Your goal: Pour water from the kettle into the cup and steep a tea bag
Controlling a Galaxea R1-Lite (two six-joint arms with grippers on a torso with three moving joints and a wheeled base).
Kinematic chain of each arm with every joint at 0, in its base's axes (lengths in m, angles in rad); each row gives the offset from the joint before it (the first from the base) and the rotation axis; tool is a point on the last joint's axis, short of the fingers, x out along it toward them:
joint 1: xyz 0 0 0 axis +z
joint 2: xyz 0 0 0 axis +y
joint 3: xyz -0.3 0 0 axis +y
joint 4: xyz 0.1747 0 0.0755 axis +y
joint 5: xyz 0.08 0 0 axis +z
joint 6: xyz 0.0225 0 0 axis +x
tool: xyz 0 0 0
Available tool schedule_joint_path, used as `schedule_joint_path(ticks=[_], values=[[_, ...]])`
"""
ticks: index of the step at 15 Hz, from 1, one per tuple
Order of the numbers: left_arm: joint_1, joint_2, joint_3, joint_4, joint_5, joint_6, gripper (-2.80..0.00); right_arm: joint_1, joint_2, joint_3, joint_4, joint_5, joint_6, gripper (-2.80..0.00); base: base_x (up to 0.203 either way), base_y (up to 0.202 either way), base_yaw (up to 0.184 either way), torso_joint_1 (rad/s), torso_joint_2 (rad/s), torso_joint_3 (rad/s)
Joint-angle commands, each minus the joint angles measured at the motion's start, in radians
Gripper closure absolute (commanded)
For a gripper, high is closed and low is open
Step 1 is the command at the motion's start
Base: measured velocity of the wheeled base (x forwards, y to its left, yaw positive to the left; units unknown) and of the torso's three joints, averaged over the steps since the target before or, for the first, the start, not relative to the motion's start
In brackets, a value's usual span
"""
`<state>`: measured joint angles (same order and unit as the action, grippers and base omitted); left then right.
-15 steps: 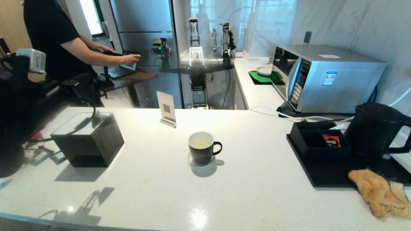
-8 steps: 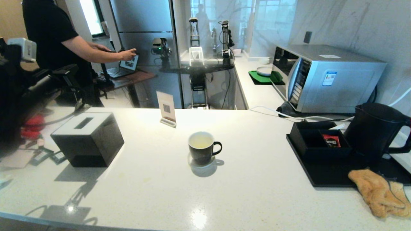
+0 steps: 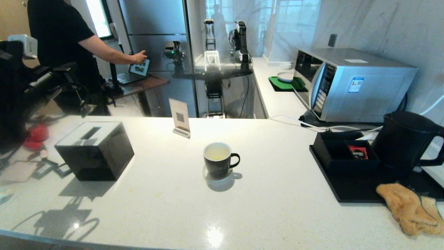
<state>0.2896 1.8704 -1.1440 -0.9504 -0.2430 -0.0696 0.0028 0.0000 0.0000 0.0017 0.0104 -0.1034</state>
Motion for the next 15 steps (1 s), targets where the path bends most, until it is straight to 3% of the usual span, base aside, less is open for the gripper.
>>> schedule_joint_path(ticks=[1, 6, 15], values=[[0.011, 0.052, -0.034, 0.001, -0.001, -0.001, 0.00, 0.000, 0.002, 0.000, 0.000, 0.000, -0.001, 0.00, 0.000, 0.000, 0.000, 0.000, 0.00, 0.000], [0.043, 0.125, -0.096, 0.002, -0.006, 0.000, 0.00, 0.000, 0.002, 0.000, 0.000, 0.000, -0.001, 0.00, 0.000, 0.000, 0.000, 0.000, 0.00, 0.000], [0.056, 0.176, -0.098, 0.002, -0.014, 0.001, 0.00, 0.000, 0.002, 0.000, 0.000, 0.000, -0.001, 0.00, 0.000, 0.000, 0.000, 0.000, 0.00, 0.000]])
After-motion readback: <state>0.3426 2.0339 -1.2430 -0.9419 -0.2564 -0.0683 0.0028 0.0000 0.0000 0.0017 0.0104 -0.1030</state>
